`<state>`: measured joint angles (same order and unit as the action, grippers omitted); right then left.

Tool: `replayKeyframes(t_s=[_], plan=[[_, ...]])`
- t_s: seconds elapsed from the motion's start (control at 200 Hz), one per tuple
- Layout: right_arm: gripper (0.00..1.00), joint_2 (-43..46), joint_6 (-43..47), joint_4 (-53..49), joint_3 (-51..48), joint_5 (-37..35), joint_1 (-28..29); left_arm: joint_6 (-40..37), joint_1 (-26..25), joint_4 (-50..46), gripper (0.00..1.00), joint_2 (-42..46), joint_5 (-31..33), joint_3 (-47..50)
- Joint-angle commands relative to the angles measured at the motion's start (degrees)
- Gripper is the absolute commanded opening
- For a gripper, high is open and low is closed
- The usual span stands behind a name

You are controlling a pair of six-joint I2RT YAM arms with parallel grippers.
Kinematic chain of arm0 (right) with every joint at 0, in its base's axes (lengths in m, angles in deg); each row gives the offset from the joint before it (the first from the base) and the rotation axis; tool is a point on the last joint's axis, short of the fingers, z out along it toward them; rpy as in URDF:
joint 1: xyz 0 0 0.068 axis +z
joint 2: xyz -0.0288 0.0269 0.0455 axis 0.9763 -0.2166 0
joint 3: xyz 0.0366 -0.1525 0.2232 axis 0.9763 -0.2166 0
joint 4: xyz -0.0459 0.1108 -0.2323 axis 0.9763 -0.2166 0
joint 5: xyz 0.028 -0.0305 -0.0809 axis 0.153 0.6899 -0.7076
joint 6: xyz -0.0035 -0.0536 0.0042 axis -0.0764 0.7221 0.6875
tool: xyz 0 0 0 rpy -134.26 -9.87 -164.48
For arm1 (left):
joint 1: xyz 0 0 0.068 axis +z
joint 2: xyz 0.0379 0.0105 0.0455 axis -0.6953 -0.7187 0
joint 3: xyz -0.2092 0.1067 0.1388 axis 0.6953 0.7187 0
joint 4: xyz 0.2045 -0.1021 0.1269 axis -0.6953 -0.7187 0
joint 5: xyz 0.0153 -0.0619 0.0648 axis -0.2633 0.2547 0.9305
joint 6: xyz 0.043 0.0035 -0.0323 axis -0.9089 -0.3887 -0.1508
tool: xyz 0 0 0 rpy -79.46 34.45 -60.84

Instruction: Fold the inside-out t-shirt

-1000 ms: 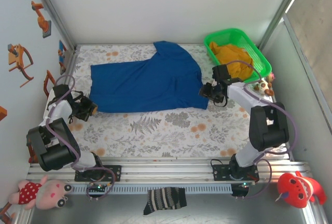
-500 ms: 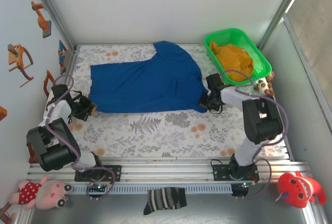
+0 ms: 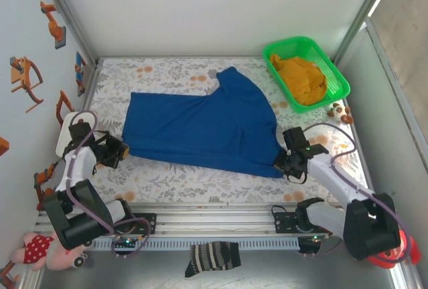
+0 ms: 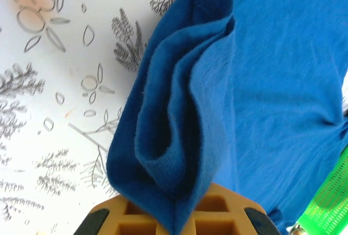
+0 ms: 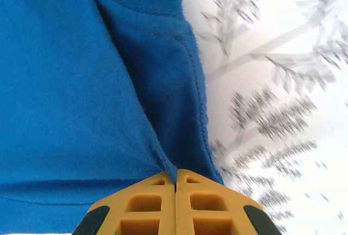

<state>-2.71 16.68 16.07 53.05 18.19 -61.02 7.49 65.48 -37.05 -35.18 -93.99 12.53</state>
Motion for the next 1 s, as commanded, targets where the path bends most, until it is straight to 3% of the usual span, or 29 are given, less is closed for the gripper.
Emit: replayKeyframes(t_s=[0.0, 0.02, 0.105, 0.23, 0.335, 0.476, 0.696, 0.846, 0.991], plan=[[0.0, 4.6, -3.8, -6.0, -1.2, -2.5, -0.3, 1.9, 0.5, -2.7, 0.05, 4.0, 2.4, 1.4], [0.0, 4.9, -3.5, -6.1, -1.0, -2.4, -0.3, 1.8, 0.5, -2.9, 0.14, 4.5, 2.7, 1.5], [0.3, 3.4, -1.4, -7.0, 2.7, -2.4, -0.3, 0.2, 0.5, -3.5, 0.44, 5.0, 4.5, -0.4], [0.4, -0.6, 3.8, -9.9, 13.9, -3.6, -0.3, -5.3, 0.5, -6.9, 0.64, 2.0, 6.9, -8.9], [0.41, -5.8, 8.4, -9.4, 25.4, -2.5, -0.3, -7.9, 0.2, -5.7, 0.65, -2.6, 4.3, -15.5], [0.42, -19.7, 13.2, -7.7, 43.1, -0.4, -0.2, -9.8, -3.2, -4.0, 0.66, -14.3, 3.6, -26.5], [0.46, -45.8, 18.3, -9.9, 74.7, 1.5, -0.1, -13.4, -11.2, -7.5, 0.65, -36.4, 8.7, -47.9], [0.49, -63.4, 20.6, -14.0, 95.8, 1.8, -0.2, -14.0, -12.6, -9.9, 0.65, -47.2, 12.9, -57.2], [0.51, -75.1, 21.7, -14.9, 109.8, 1.7, -0.3, -15.1, -13.5, -12.0, 0.65, -55.5, 14.0, -64.9]])
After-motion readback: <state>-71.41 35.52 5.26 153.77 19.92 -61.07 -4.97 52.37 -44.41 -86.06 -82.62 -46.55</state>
